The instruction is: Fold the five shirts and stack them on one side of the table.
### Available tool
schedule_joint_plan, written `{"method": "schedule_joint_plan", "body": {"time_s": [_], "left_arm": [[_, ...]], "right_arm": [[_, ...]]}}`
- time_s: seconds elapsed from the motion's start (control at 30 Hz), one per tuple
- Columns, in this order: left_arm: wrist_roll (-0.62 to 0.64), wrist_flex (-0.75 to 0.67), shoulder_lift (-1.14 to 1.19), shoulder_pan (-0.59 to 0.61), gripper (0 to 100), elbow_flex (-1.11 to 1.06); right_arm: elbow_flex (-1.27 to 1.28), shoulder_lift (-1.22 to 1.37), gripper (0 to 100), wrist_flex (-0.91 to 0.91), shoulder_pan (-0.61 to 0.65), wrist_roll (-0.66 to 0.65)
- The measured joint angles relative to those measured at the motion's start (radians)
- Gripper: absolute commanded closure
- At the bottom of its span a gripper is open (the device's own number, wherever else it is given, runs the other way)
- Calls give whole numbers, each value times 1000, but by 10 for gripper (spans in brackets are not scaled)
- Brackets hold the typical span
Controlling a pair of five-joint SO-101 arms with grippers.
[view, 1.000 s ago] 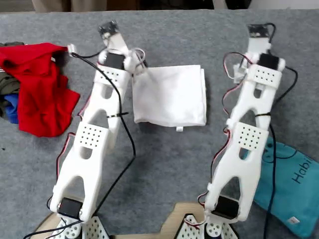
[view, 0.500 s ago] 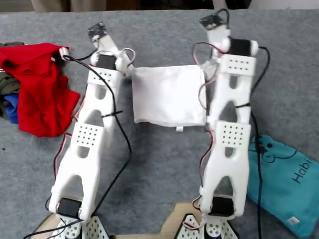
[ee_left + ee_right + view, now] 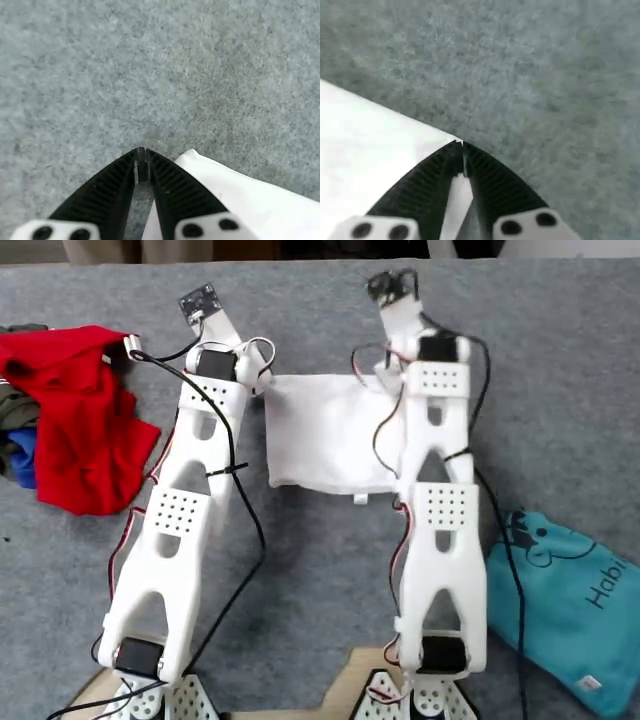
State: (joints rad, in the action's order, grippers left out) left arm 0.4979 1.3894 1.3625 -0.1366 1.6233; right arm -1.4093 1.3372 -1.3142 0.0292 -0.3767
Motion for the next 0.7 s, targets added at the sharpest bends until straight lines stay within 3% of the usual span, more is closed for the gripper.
{"method": "schedule_joint_plan", "body": {"time_s": [0.23, 0.57, 0.7], "left_arm": [[0, 0, 0, 0, 979, 0], [0, 34, -55, 84, 935, 9], [0, 40, -74, 89, 844, 9]], "right_arm": [[-100, 78, 989, 71, 0, -80], [-203, 0, 989, -114, 0, -86], [-204, -124, 989, -207, 0, -86]]}}
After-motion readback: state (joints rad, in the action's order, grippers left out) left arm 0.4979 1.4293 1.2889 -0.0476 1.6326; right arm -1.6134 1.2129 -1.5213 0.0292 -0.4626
